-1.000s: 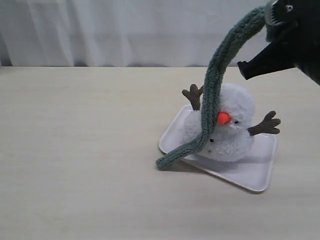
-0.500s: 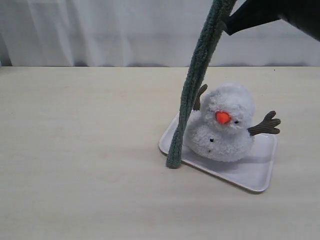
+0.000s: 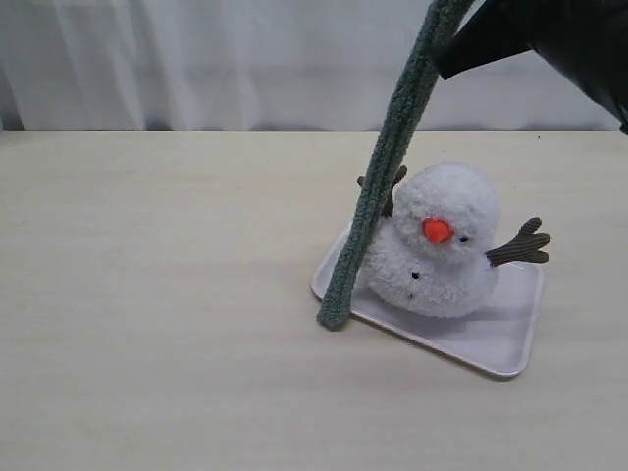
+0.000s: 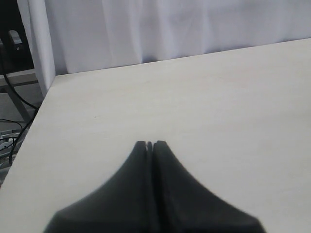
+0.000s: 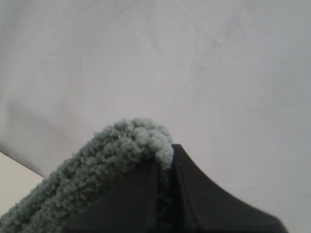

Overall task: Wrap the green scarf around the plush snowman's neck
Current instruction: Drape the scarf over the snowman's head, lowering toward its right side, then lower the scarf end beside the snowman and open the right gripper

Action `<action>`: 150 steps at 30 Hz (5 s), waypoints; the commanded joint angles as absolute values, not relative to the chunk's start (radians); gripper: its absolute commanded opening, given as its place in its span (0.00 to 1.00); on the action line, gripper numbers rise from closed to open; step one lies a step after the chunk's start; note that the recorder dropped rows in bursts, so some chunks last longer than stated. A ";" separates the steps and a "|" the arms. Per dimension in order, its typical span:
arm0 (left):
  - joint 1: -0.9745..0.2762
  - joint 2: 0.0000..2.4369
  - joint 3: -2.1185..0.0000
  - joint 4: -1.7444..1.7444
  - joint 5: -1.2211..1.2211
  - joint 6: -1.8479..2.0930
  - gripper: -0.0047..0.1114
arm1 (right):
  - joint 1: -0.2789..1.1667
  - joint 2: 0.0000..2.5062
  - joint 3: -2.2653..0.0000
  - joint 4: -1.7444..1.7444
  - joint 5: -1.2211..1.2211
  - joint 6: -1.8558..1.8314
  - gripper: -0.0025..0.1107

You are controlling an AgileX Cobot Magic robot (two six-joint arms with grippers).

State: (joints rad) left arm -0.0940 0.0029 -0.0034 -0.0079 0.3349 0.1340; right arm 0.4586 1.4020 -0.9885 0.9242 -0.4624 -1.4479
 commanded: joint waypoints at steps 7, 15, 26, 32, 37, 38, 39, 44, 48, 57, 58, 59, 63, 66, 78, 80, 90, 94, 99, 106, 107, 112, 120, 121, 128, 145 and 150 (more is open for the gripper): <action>-0.093 0.000 0.000 -0.012 0.324 0.130 0.04 | 0.341 1.388 -0.994 1.340 -0.499 -1.772 0.06; -0.093 0.000 0.000 -0.012 0.324 0.130 0.04 | 0.233 1.408 -0.950 1.532 -0.388 -1.817 0.06; -0.093 0.000 0.000 -0.012 0.324 0.130 0.04 | 0.231 1.445 -0.892 1.744 -0.342 -2.059 0.06; -0.093 0.000 0.000 -0.012 0.321 0.130 0.04 | 0.235 1.445 -0.852 1.744 -0.374 -2.087 0.06; -0.093 0.000 0.000 -0.012 0.321 0.130 0.04 | 0.235 1.441 -0.811 1.744 -0.395 -2.087 0.06; -0.093 0.000 0.000 -0.012 0.321 0.130 0.04 | 0.235 1.438 -0.803 1.744 -0.407 -2.087 0.06; -0.093 0.000 0.000 -0.012 0.321 0.130 0.04 | 0.235 1.434 -0.797 1.744 -0.428 -2.087 0.06; -0.093 0.000 0.000 -0.012 0.321 0.130 0.04 | 0.235 1.374 -0.751 1.744 -0.445 -2.076 0.06; -0.093 0.000 0.000 -0.012 0.321 0.130 0.04 | 0.235 1.299 -0.711 1.744 -0.436 -2.021 0.06; -0.093 0.000 0.000 -0.012 0.321 0.130 0.04 | 0.235 1.265 -0.553 1.744 -0.230 -1.911 0.06; -0.093 0.000 0.000 -0.012 0.321 0.130 0.04 | 0.235 1.265 -0.543 1.744 -0.191 -1.901 0.06; -0.093 0.000 0.000 -0.012 0.321 0.130 0.04 | 0.235 1.265 -0.534 1.744 -0.163 -1.883 0.06; -0.093 0.000 0.000 -0.012 0.324 0.130 0.04 | 0.235 1.265 -0.502 1.744 -0.028 -1.848 0.06; -0.093 0.000 0.000 -0.012 0.324 0.130 0.04 | 0.235 1.265 -0.479 1.744 0.014 -1.848 0.06; -0.093 0.000 0.000 -0.012 0.324 0.130 0.04 | 0.235 1.267 -0.417 1.744 0.155 -1.816 0.06; -0.093 0.000 0.000 -0.012 0.324 0.130 0.04 | 0.235 1.274 -0.417 1.744 0.155 -1.816 0.06; -0.093 0.000 0.000 -0.012 0.324 0.130 0.04 | 0.235 1.359 -0.417 1.744 0.157 -1.825 0.06; -0.093 0.000 0.000 -0.012 0.324 0.130 0.04 | 0.235 1.377 -0.417 1.744 0.157 -1.828 0.06; -0.093 0.000 0.000 -0.012 0.324 0.130 0.04 | 0.235 1.412 -0.417 1.744 0.165 -1.828 0.06; -0.093 0.000 0.000 -0.012 0.324 0.130 0.04 | 0.235 1.454 -0.424 1.744 0.169 -1.846 0.06; -0.093 0.000 0.000 -0.012 0.324 0.130 0.04 | 0.235 1.452 -0.437 1.744 0.169 -1.846 0.06; -0.093 0.000 0.000 -0.012 0.324 0.130 0.04 | 0.235 1.452 -0.443 1.744 0.285 -1.876 0.14; -0.093 0.000 0.000 -0.012 0.324 0.130 0.04 | 0.235 1.452 -0.443 1.744 0.288 -1.870 0.48; -0.093 0.000 0.000 -0.012 0.324 0.130 0.04 | 0.235 1.449 -0.443 1.744 0.284 -1.870 0.48; -0.093 0.000 0.000 -0.012 0.324 0.130 0.04 | 0.235 1.361 -0.451 1.744 0.262 -1.847 0.48; -0.093 0.000 0.000 -0.012 0.324 0.130 0.04 | 0.235 0.928 -0.473 1.744 0.217 -1.839 0.48; -0.093 0.000 0.000 -0.012 0.324 0.130 0.04 | 0.235 0.802 -0.537 1.744 -0.021 -1.839 0.48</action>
State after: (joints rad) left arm -0.0940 0.0029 -0.0034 -0.0079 0.3349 0.1340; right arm 0.2349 0.8621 -0.4984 1.7485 0.1329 -1.8437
